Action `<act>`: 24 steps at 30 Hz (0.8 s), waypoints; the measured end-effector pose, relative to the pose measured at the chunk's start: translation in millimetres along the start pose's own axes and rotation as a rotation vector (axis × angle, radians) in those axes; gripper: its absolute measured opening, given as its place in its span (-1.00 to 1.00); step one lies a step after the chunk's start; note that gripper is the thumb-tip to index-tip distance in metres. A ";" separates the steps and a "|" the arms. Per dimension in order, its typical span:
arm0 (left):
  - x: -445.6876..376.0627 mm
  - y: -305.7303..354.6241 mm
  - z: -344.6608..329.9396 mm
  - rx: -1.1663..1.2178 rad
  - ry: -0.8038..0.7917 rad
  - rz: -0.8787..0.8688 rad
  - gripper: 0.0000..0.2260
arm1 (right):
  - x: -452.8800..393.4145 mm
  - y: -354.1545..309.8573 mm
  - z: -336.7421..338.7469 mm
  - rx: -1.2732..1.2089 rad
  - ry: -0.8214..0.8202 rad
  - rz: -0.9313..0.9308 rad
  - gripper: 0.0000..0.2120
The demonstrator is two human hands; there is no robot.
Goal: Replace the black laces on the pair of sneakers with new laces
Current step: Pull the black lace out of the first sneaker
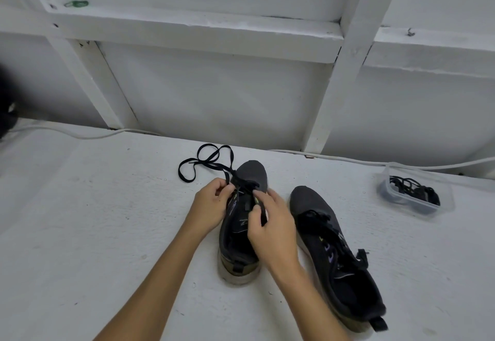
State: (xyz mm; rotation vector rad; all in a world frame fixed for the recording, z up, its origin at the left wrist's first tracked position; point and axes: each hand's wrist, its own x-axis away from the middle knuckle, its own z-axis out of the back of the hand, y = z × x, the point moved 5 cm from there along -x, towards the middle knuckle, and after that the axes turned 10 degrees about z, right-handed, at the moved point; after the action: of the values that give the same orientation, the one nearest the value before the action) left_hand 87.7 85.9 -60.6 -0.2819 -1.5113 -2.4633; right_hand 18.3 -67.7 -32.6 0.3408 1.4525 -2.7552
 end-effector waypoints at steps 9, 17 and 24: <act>-1.4 -4.9 0.4 0.078 -0.028 0.076 -0.81 | -60.9 -8.0 -9.3 0.346 -0.327 -0.097 -0.74; 3.2 -4.8 -0.7 0.078 -0.086 0.008 -0.89 | -65.4 -7.0 -21.6 0.405 -0.344 -0.090 -0.80; 0.3 -8.1 5.5 0.215 0.027 0.144 -0.84 | -66.4 5.5 -12.5 0.032 -0.187 -0.156 -0.84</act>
State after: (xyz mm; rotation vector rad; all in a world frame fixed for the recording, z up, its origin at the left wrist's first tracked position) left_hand 85.2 94.3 -64.9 -0.3040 -1.6649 -2.1649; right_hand 86.0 -66.8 -30.9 -0.0323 1.4478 -2.8395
